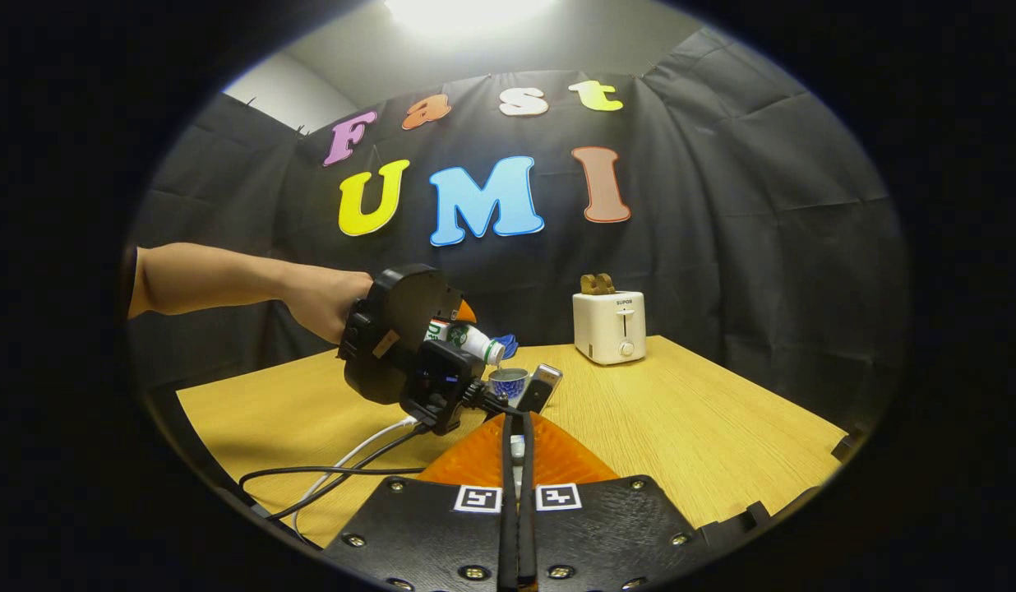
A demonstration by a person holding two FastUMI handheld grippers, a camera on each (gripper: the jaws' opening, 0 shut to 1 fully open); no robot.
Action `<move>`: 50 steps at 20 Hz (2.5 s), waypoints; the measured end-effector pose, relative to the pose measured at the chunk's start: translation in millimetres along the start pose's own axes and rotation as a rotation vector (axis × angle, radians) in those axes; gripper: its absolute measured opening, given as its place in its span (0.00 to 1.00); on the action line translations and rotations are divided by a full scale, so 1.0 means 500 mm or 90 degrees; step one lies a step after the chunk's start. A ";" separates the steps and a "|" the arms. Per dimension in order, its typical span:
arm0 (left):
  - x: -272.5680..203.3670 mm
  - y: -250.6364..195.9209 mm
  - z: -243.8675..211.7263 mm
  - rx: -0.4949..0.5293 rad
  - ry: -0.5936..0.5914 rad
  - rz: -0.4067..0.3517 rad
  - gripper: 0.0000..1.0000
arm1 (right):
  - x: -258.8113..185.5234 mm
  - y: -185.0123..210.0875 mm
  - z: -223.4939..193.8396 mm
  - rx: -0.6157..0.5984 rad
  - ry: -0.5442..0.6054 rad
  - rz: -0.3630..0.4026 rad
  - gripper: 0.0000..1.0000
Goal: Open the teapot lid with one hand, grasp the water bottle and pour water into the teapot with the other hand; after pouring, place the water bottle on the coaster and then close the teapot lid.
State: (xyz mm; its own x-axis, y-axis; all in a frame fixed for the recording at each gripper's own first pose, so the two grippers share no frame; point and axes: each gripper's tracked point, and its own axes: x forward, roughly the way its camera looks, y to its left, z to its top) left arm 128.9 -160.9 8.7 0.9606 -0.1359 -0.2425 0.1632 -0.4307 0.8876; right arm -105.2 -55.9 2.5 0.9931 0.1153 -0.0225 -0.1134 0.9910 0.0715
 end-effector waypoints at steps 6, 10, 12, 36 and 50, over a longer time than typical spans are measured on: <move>-0.003 0.012 0.000 0.023 0.003 0.010 0.84 | -0.002 0.000 0.003 0.002 -0.002 0.000 0.01; -0.004 0.021 0.004 0.039 0.001 0.021 0.83 | -0.003 0.000 0.008 -0.003 -0.008 -0.001 0.01; -0.003 0.016 0.002 0.047 0.004 0.018 0.83 | -0.004 0.000 0.010 -0.005 -0.010 -0.002 0.01; 0.005 0.026 0.029 0.065 -0.029 0.043 0.83 | -0.003 -0.005 0.006 0.001 -0.004 -0.006 0.01; 0.006 0.007 0.047 -0.209 -0.114 0.075 0.84 | -0.008 -0.002 0.027 0.015 -0.039 -0.005 0.01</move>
State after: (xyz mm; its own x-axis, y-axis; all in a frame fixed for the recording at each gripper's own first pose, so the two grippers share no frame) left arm 127.1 -183.6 1.9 0.9274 -0.3334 -0.1695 0.1444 -0.0987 0.9846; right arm -108.8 -58.4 16.0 0.9939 0.1031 0.0384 -0.1063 0.9898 0.0950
